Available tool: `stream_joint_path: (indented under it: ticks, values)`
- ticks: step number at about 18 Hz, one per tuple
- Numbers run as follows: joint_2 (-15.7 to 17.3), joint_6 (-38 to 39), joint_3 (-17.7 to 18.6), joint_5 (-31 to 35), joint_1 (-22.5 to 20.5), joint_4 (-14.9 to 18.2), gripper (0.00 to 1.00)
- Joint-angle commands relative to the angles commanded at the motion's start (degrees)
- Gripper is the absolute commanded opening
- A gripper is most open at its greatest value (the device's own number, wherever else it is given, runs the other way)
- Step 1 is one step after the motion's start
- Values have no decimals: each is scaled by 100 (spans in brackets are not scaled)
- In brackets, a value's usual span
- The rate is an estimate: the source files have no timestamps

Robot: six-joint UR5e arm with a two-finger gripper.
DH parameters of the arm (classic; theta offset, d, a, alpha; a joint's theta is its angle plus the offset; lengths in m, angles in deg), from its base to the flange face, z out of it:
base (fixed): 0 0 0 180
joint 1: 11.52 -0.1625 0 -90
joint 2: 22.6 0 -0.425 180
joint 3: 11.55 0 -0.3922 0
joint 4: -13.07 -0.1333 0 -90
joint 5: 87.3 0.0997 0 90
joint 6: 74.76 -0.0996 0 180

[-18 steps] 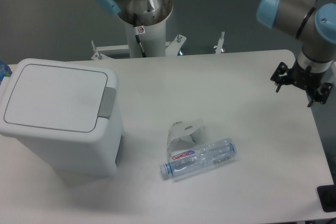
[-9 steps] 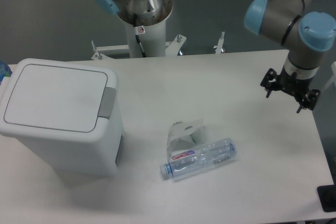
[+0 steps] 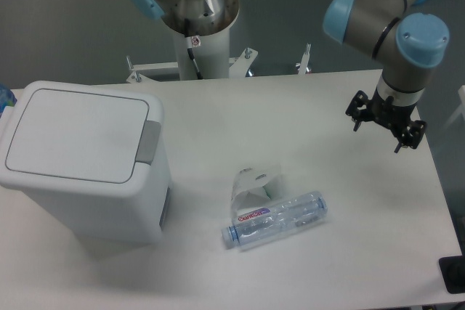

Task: Open the trash can
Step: 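Move the gripper from its start pose toward the table center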

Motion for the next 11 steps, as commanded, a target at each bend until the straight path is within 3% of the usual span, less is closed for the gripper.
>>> stream_joint_path:
  ticks: [3, 8, 11]
  values:
    - [44, 105, 0, 0, 71, 44, 100]
    - [18, 1596, -307, -895, 237, 0, 100]
    - [9, 1907, -430, -940, 308, 9, 100]
